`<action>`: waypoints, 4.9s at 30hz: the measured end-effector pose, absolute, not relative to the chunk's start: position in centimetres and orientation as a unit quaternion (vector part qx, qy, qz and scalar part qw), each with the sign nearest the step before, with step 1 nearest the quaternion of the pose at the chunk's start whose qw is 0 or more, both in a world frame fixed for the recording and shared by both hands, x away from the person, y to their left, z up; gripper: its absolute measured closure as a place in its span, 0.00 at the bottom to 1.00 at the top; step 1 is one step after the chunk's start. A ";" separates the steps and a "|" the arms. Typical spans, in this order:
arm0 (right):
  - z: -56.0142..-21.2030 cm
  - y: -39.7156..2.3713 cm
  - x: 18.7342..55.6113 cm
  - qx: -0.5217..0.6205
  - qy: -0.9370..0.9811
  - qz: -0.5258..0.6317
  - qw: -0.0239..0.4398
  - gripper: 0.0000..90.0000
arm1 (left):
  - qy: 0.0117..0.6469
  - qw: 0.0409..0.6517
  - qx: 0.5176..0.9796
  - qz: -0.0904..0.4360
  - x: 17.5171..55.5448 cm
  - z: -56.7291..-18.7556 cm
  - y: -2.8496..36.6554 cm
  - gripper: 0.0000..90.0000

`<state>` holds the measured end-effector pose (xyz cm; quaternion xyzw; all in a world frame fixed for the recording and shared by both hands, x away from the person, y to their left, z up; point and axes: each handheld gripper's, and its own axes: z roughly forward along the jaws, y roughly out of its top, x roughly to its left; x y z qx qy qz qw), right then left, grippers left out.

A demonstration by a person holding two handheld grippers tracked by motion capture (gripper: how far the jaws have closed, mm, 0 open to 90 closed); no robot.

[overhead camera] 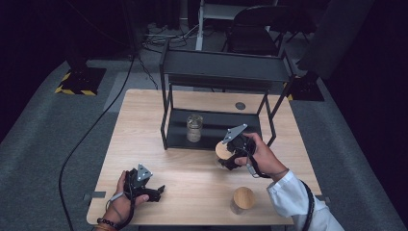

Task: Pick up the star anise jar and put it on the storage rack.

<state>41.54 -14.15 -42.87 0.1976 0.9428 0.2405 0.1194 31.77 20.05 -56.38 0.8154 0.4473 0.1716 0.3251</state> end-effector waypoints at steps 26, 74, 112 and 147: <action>-42.1 -13.0 46.0 0.233 0.934 0.237 0.130 0.27 | 0.446 0.325 0.816 0.171 31.8 -56.4 20.1 0.00; -46.3 -12.7 53.0 0.340 0.907 0.213 0.129 0.27 | 0.445 0.325 0.817 0.171 31.8 -56.4 20.1 0.00; -47.8 -12.9 53.5 0.356 0.903 0.205 0.126 0.20 | 0.445 0.325 0.817 0.171 31.8 -56.4 20.1 0.00; -48.2 -12.6 52.8 0.355 0.900 0.209 0.141 0.05 | 0.445 0.325 0.816 0.171 31.8 -56.4 20.1 0.00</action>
